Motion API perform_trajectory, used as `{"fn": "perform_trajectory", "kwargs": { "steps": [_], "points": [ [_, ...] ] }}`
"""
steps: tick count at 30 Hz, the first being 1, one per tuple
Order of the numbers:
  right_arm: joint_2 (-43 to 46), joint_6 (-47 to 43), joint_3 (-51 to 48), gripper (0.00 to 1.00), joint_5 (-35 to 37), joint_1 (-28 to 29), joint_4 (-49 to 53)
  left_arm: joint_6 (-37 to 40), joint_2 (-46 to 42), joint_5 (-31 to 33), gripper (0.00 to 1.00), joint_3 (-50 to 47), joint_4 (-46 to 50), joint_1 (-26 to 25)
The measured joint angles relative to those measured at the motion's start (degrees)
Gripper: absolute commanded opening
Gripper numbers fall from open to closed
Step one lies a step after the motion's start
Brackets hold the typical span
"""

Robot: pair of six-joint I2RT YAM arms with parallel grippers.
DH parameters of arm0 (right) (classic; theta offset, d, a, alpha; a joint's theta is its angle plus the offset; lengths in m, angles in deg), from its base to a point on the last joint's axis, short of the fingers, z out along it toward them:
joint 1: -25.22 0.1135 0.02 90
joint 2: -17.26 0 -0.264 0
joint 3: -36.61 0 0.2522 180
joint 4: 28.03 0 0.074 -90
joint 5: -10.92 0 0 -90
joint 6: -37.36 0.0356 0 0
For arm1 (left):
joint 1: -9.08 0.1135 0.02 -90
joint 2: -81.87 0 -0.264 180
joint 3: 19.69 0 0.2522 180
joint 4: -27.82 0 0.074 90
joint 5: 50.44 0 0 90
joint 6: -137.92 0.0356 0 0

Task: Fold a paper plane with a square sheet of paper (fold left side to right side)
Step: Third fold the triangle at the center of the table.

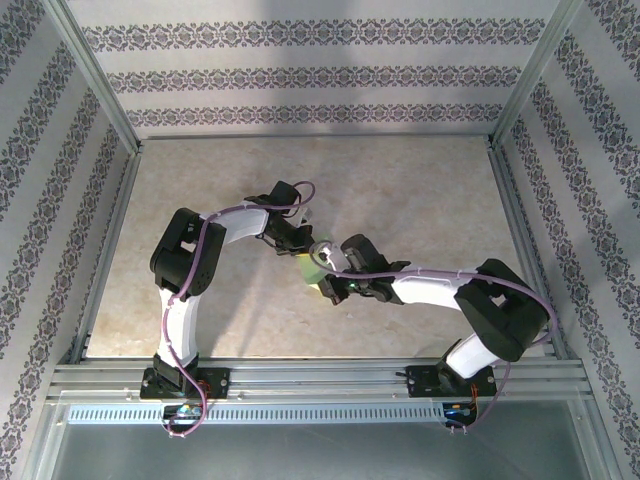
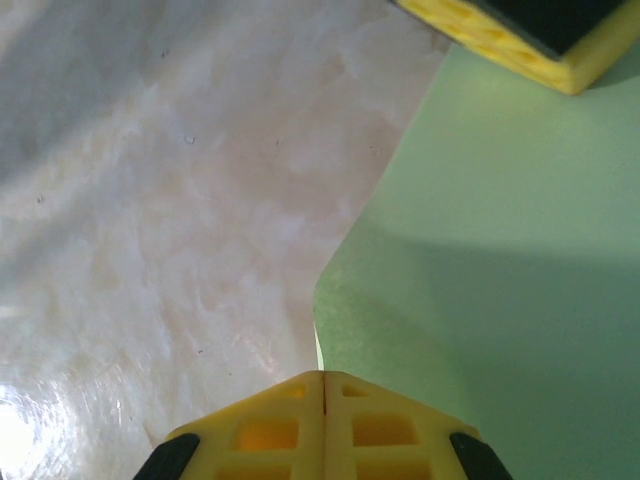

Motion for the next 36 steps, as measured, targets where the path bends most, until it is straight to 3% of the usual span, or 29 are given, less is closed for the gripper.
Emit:
{"fn": "perform_trajectory", "kwargs": {
  "steps": [13,36],
  "points": [
    [-3.89,5.29,0.98,0.00,-3.23,-5.75,-0.59,0.37,0.09,0.42,0.03,0.13,-0.07,-0.35],
    [-6.54,5.99,2.80,0.00,1.07,-7.65,-0.61,1.22,0.57,0.74,0.03,0.87,-0.04,-0.96]
  ]
}}
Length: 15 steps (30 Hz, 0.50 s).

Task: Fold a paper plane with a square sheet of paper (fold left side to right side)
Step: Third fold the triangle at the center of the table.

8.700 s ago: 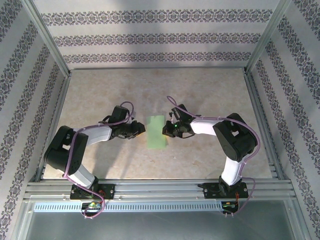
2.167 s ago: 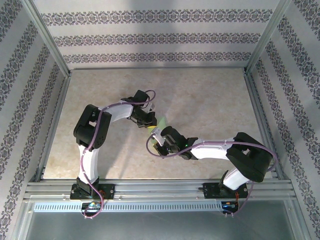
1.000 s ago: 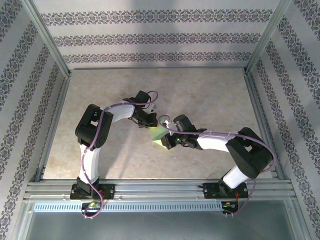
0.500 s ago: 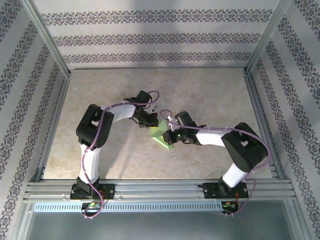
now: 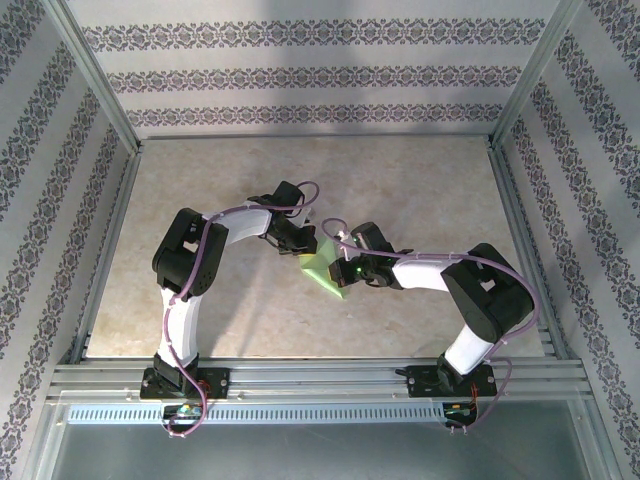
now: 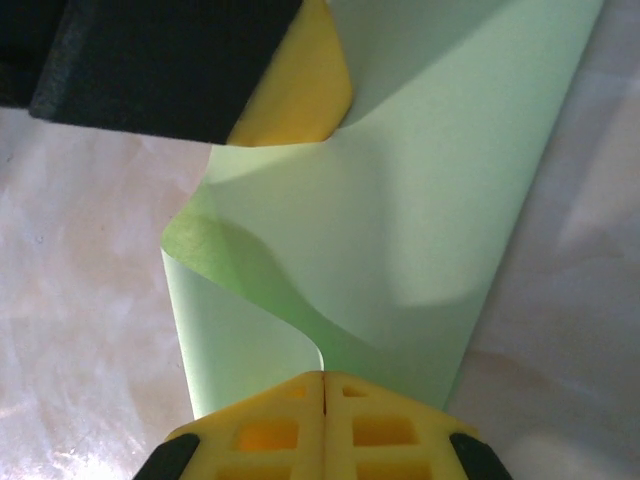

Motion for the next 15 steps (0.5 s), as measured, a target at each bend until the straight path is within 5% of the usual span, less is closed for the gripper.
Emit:
{"fn": "perform_trajectory", "kwargs": {
  "steps": [15],
  "points": [
    [0.00,0.52,0.22,0.00,1.70,0.00,0.00,0.00,0.00,0.33,0.03,0.11,0.00,-0.22]
  ]
}}
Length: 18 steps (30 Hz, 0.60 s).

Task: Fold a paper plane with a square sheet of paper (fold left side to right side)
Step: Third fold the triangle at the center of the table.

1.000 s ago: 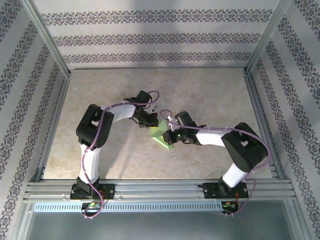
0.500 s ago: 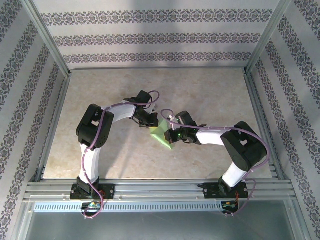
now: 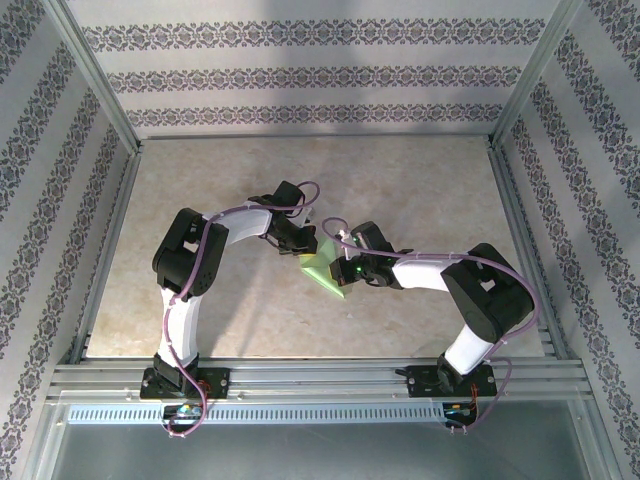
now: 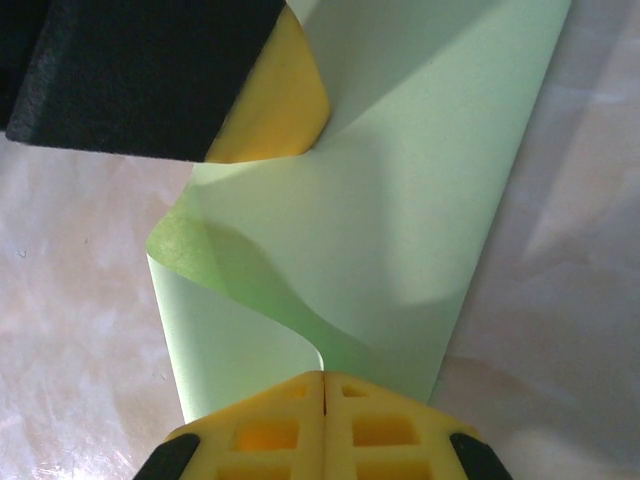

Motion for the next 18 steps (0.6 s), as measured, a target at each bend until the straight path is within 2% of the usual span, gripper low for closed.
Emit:
{"fn": "perform_trajectory", "kwargs": {
  "steps": [18],
  "points": [
    [0.00,-0.07,0.85,0.00,1.31,0.00,0.48,0.00,0.00,0.61,0.03,0.15,0.04,-0.26]
  ]
}}
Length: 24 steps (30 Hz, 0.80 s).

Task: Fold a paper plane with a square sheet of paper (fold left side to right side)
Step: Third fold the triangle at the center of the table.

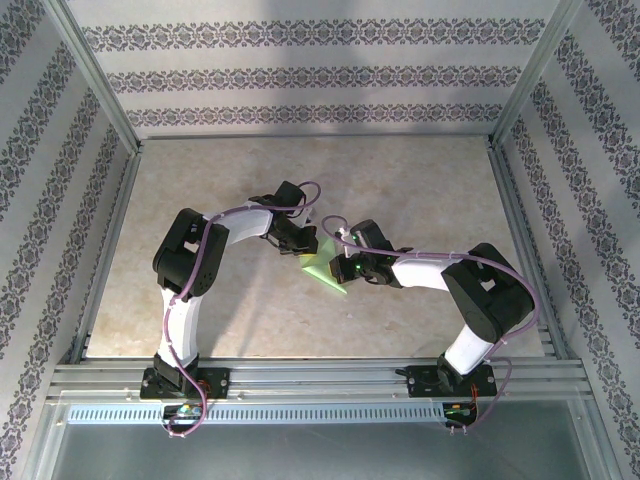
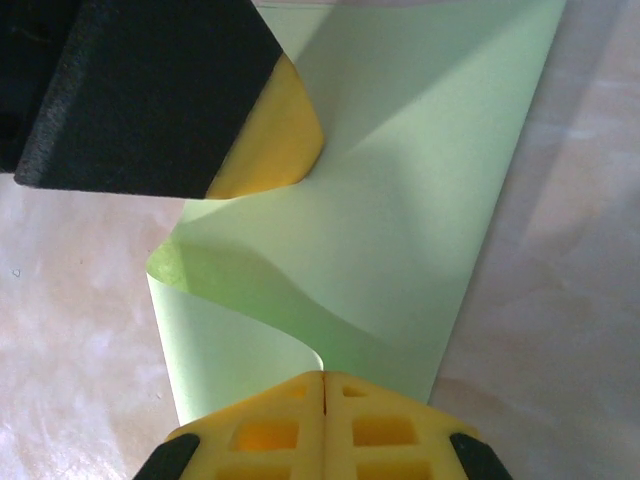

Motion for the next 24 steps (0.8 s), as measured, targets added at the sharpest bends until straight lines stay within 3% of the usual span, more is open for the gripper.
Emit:
{"fn": "perform_trajectory", "kwargs": {
  "steps": [24],
  "points": [
    [-1.86,-1.66,2.27,0.00,0.02,0.92,4.26,0.02,0.00,0.04,0.03,0.00,0.00,0.00]
  ]
}}
